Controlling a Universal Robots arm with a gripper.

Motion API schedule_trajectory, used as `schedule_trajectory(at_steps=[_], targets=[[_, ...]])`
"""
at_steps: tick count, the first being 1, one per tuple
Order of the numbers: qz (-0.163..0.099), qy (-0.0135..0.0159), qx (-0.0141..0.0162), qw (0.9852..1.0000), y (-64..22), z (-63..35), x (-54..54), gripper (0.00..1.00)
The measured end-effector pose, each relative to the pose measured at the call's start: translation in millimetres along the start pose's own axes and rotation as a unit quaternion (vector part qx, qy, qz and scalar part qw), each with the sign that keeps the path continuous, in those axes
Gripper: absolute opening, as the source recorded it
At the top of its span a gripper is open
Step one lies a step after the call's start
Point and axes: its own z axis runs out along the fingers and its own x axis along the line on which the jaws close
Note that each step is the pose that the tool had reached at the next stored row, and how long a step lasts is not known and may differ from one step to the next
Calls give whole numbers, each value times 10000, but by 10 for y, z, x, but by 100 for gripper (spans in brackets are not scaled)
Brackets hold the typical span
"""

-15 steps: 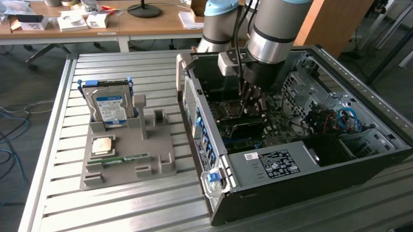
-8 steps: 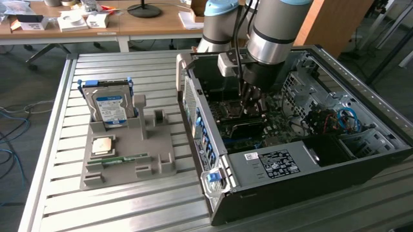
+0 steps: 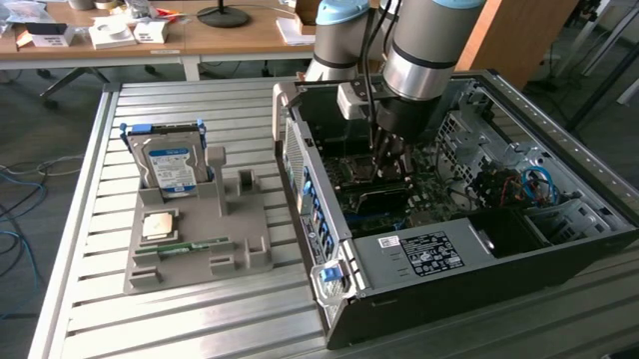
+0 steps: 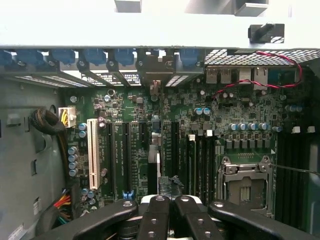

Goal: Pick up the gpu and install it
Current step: 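Press down on the gpu until it lock into place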

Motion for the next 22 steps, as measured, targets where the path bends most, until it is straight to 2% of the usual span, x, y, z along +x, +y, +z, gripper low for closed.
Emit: schedule_trajectory(at_steps=[10, 15, 22], targets=[[0, 0, 0, 10000, 2, 32, 2, 10], [1, 0, 1, 10000, 74, 32, 5, 10], [1, 0, 0, 10000, 82, 56, 7, 10]])
